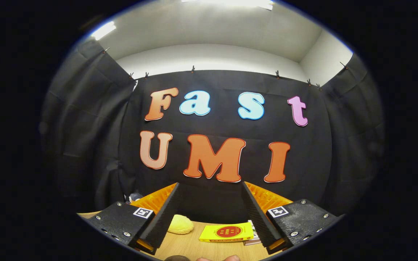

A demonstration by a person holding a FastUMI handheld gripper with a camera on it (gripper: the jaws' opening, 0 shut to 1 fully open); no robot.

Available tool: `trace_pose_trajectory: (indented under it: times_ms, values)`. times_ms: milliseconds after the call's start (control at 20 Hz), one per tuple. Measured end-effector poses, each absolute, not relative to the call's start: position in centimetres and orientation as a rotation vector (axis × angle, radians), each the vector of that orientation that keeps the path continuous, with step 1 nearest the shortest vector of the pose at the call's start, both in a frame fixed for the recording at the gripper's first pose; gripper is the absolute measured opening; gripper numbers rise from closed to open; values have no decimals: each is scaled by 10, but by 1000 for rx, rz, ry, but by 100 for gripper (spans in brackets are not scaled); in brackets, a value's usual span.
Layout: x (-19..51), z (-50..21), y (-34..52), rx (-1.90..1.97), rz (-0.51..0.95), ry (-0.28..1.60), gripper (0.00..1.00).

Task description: Open the storage box then place both shoes into the box .Put the left shoe in first, then the right shoe, with the right side of both shoes facing outward in a uniform manner.

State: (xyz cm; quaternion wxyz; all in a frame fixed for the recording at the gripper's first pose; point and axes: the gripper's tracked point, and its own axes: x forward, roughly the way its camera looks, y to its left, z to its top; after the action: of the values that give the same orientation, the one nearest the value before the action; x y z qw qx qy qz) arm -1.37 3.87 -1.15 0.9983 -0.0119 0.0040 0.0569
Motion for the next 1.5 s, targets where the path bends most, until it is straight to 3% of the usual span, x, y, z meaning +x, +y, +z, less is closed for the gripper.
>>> trace_pose_trajectory:
  times_ms: [150,600,1500]
  values:
    - [-24,-33,72,8,247,73,98]
    - [-35,-89,121,136,366,243,98]
    - [-115,-263,219,605,617,1020,98]
